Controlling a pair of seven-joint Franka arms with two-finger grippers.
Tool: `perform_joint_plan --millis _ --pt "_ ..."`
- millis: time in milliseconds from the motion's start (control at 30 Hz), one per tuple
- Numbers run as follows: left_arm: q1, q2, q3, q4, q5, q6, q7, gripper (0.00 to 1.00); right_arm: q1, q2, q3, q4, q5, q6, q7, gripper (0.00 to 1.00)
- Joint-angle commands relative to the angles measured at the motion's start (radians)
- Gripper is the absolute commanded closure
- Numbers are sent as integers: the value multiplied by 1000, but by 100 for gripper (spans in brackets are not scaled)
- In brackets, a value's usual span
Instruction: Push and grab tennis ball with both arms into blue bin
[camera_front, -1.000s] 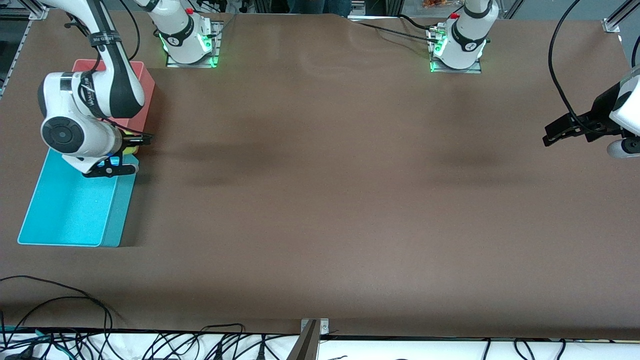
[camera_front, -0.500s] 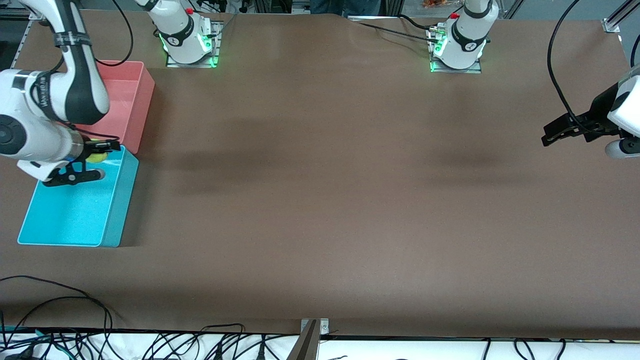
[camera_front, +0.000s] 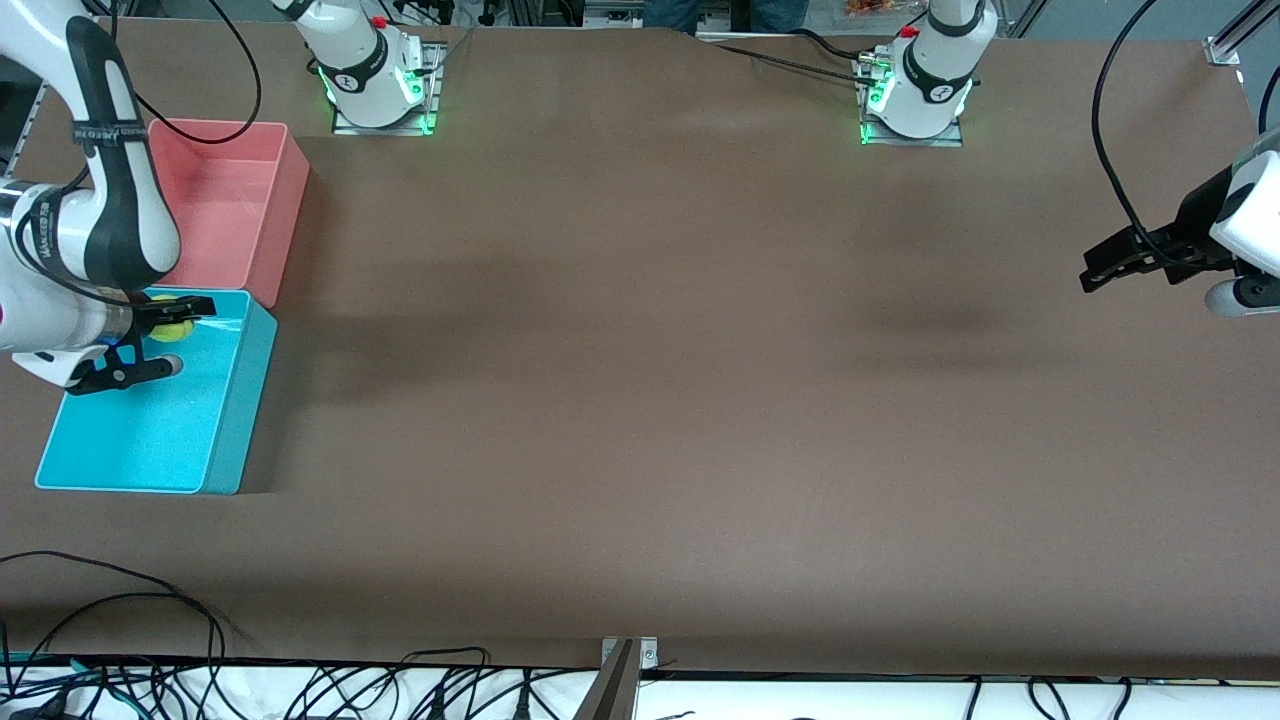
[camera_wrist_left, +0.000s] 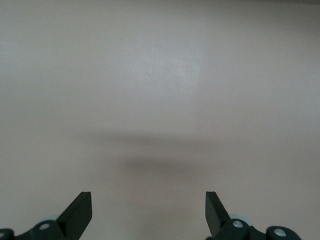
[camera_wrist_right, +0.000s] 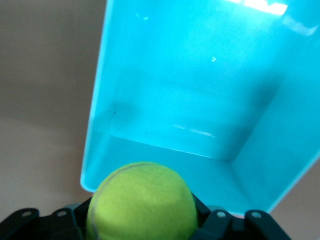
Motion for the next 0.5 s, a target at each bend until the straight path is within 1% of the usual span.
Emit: perform_joint_plan --millis 0,67,233,367,467 --pt "-6 -4 9 0 -6 -10 18 0 -52 61 9 31 35 20 -62 52" --pt "-6 -4 9 1 -6 -10 18 0 -58 76 10 31 43 23 -63 52" --pt "-8 7 8 7 11 -6 18 0 -58 101 9 31 110 23 -65 52" --pt "-11 7 -12 3 16 -8 18 0 -72 125 10 32 116 25 -71 52" --pt "-11 7 -12 3 19 -8 18 0 -81 142 10 32 116 40 -72 52"
